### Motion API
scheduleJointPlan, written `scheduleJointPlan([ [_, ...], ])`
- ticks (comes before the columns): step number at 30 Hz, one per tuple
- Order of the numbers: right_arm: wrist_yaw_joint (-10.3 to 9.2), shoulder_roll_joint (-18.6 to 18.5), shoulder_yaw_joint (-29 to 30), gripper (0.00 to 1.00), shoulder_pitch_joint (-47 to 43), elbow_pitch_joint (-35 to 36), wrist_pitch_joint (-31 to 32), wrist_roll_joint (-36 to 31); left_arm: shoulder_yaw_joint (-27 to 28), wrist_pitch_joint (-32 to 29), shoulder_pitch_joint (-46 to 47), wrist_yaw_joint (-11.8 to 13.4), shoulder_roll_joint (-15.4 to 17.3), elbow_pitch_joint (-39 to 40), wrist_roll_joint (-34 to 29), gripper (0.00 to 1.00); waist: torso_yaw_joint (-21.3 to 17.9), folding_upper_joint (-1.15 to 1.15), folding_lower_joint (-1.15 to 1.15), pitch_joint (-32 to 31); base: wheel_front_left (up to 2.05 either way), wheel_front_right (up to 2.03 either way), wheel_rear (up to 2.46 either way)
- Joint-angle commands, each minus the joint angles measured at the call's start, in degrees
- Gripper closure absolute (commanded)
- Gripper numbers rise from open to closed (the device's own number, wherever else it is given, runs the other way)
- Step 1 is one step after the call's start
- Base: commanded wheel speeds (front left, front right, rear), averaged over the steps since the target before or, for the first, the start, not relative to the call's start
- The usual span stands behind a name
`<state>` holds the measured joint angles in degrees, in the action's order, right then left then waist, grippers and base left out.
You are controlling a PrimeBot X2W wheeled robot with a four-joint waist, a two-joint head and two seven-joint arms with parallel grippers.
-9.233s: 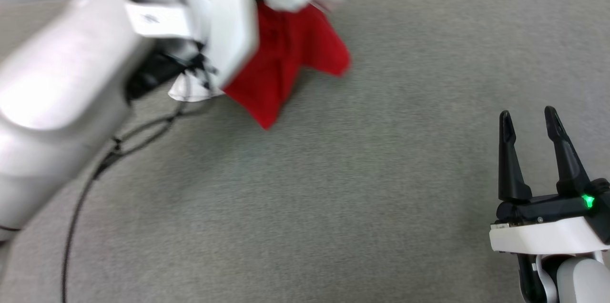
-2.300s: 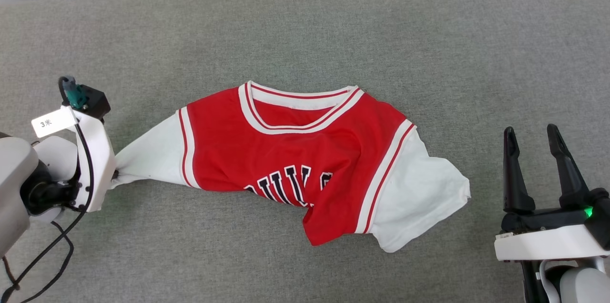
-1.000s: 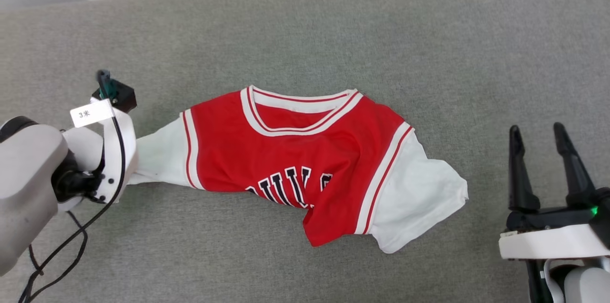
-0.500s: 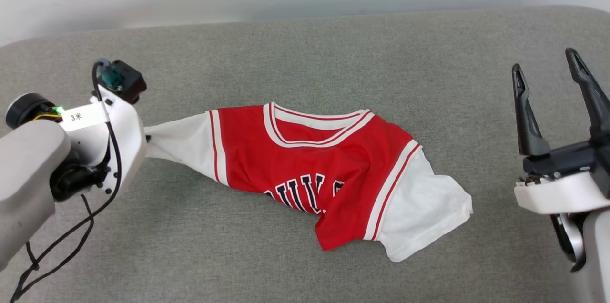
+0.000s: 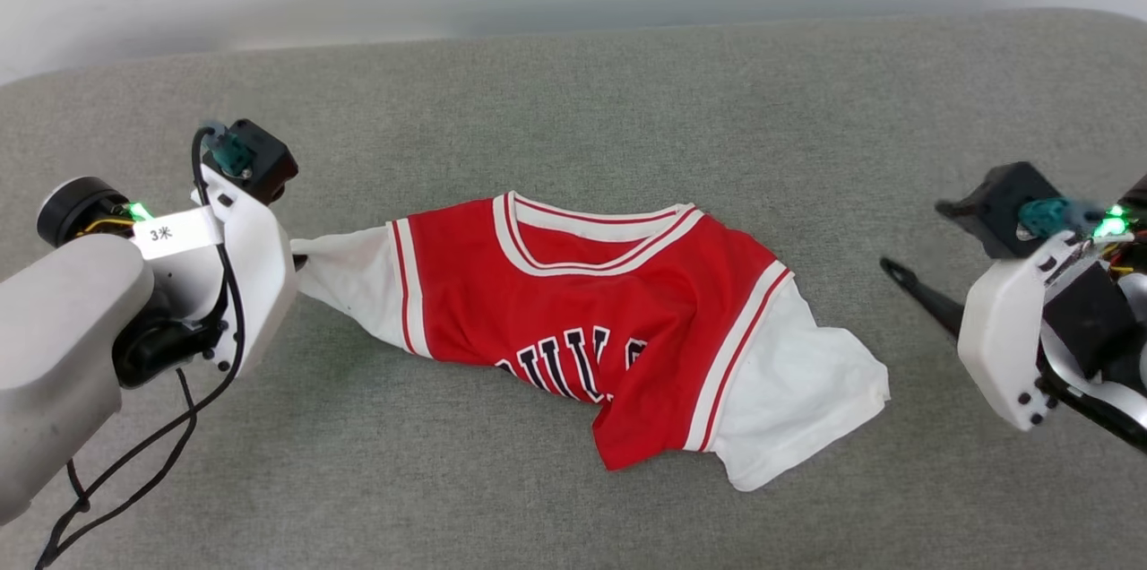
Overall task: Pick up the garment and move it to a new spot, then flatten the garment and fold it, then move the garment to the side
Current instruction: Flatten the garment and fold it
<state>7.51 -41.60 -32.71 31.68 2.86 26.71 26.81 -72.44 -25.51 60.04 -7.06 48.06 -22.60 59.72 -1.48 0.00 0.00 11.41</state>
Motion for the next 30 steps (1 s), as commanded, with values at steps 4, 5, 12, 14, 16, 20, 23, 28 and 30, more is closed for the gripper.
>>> scheduleJointPlan([
  [4,-0.04,-4.25,-6.31,0.0,3.69,0.77,12.17,10.52,0.27,0.45,0.97,0.05,-0.36,0.26,-0.47,1.0,0.7,0.0,0.0,1.53,0.0,0.0,0.0],
  [5,-0.04,-4.85,-7.43,0.0,4.34,0.5,14.56,12.36,0.32,0.49,1.21,0.05,-0.43,0.33,-0.54,1.0,0.87,0.0,0.0,1.9,0.0,0.0,0.0],
  [12,-0.04,-3.91,-14.35,0.0,8.14,-5.3,20.68,18.57,0.89,1.19,3.26,0.02,-1.21,0.94,-1.4,1.0,2.3,0.0,0.0,5.52,0.0,0.0,0.0],
  [14,-0.04,-2.82,-16.21,0.0,8.9,-7.79,20.11,18.96,0.98,1.41,3.87,0.0,-1.41,1.05,-1.61,1.0,2.64,0.0,0.0,6.64,0.0,0.0,0.0],
  [16,-0.04,-1.37,-17.96,0.0,9.61,-10.26,19.03,19.47,1.07,1.56,4.39,-0.03,-1.61,1.13,-1.9,1.0,2.92,0.0,0.0,7.7,0.0,0.0,0.0],
  [20,-0.01,0.99,-24.49,0.0,8.31,-14.84,18.25,20.35,1.09,1.99,5.04,-0.08,-2.33,1.05,-2.17,1.0,3.49,0.0,0.0,9.11,0.0,0.0,0.0],
  [23,0.07,2.07,-28.27,0.0,8.06,-16.88,16.12,21.24,0.95,2.15,4.78,-0.15,-2.61,0.62,-2.19,1.0,3.5,0.0,0.0,9.28,0.0,0.0,0.0],
  [28,0.05,1.81,-29.62,1.0,11.19,-18.23,9.18,21.65,0.64,3.15,3.45,-0.22,-2.77,-0.49,-2.0,1.0,2.9,0.0,0.0,6.97,0.0,0.0,0.0],
  [30,0.04,0.54,-29.01,1.0,13.03,-18.07,5.24,21.33,0.59,3.53,3.23,-0.26,-2.73,-0.64,-1.78,1.0,2.76,0.0,0.0,5.31,0.0,0.0,0.0],
])
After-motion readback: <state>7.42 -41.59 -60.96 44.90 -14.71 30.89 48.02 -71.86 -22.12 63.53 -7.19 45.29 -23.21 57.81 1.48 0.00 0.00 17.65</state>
